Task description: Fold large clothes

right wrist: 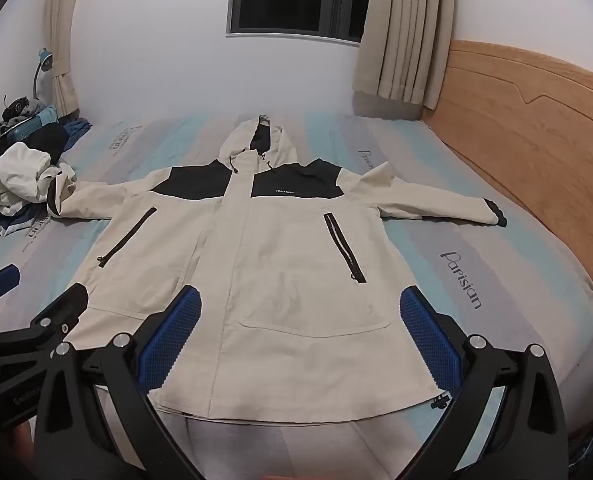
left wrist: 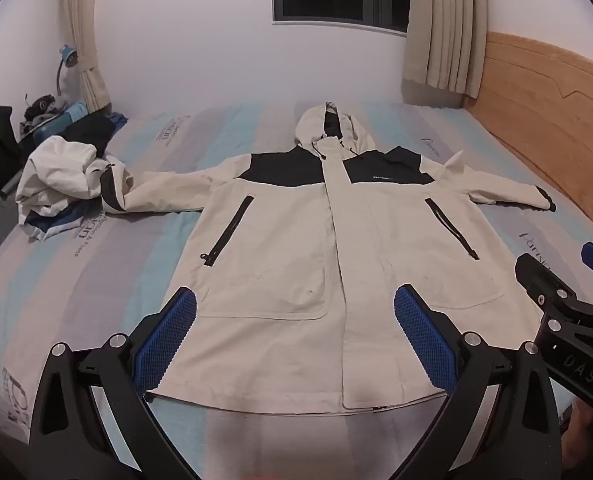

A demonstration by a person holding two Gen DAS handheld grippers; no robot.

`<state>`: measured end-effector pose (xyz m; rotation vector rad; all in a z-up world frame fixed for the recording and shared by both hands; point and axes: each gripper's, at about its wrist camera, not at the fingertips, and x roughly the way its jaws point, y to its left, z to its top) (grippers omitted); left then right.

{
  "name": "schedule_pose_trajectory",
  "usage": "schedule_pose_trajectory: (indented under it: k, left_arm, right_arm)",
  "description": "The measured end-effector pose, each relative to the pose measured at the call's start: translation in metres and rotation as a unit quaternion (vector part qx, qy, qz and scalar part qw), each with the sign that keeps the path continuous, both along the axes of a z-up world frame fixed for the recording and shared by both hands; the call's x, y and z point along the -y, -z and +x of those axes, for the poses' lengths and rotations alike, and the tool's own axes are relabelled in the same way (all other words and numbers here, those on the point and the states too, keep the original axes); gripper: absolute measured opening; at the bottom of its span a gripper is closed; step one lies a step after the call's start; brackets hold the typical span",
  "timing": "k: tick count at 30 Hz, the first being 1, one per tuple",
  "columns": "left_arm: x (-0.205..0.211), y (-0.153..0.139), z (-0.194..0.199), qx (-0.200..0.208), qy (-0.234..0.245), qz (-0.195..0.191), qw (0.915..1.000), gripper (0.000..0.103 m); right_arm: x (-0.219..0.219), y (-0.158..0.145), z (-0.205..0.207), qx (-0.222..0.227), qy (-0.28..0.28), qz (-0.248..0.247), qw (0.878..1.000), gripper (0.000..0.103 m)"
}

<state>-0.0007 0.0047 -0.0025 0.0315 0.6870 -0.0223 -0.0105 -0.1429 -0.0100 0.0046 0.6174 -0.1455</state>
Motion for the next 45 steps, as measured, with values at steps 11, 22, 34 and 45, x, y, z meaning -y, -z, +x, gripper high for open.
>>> schedule_pose_trajectory:
  k: [11,22,34,45]
  left_arm:
    - [-0.0012,-0.0019,-0.0003,0.001,-0.002,0.002,1.0000,0.097]
    - [-0.0008,-0.0019,-0.0014,0.003,0.000,0.003,1.0000,0.097]
    - [-0.0005,-0.0030,-0.0013,0.004,0.002,0.000,1.0000,0.097]
    - [0.0002,-0.0040,-0.0013,0.004,0.000,-0.001,1.0000,0.097]
  right_arm:
    - [-0.0021,0.0005,0.0016,0.000,0.000,-0.006,1.000,0.096]
    - [-0.0021,0.0010,0.0011,0.001,0.000,-0.006,1.000,0.096]
    - [-0.0023,0.0012,0.0016,0.001,-0.001,-0.006,1.000,0.096]
    - [-0.0021,0.0017,0.0017,0.001,-0.002,-0.006,1.000,0.096]
